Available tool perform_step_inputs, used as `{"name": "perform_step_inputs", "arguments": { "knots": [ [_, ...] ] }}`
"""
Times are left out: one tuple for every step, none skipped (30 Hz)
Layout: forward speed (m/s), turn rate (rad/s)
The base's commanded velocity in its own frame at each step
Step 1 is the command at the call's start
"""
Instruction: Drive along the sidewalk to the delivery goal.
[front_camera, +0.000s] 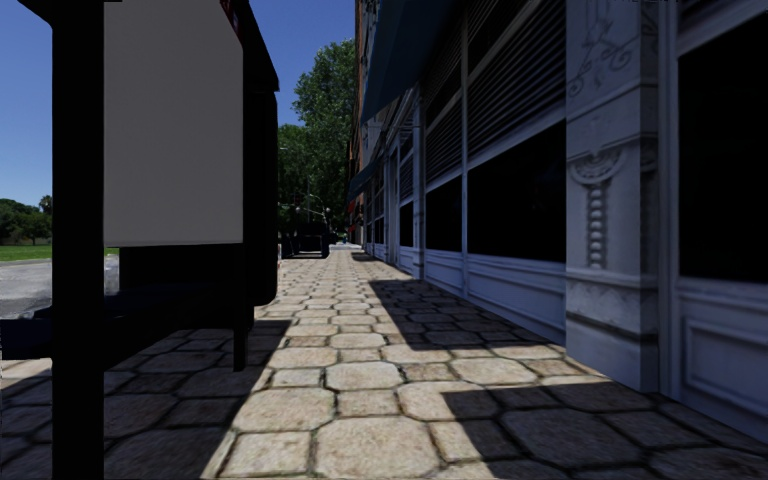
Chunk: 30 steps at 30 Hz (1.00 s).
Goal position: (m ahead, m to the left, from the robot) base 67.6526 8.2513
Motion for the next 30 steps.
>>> {"name": "perform_step_inputs", "arguments": {
  "knots": [
    [2.0,0.0],
    [2.0,0.0],
    [2.0,0.0],
    [2.0,0.0],
    [2.0,0.0],
    [2.0,0.0],
    [2.0,0.0],
    [2.0,0.0],
    [2.0,0.0],
    [2.0,0.0],
    [2.0,0.0],
    [2.0,0.0],
    [2.0,0.0],
    [2.0,0.0],
    [2.0,0.0],
    [2.0,0.0],
    [2.0,0.12],
    [2.0,0.29],
    [2.0,0.53],
    [2.0,0.76],
    [2.0,0.82],
    [2.0,0.75],
    [2.0,0.75],
    [2.0,0.26],
    [2.0,0.06],
    [2.0,0.01],
    [2.0,0.01],
    [2.0,0.0],
    [2.0,0.0],
    [2.0,0.0]
  ]
}}
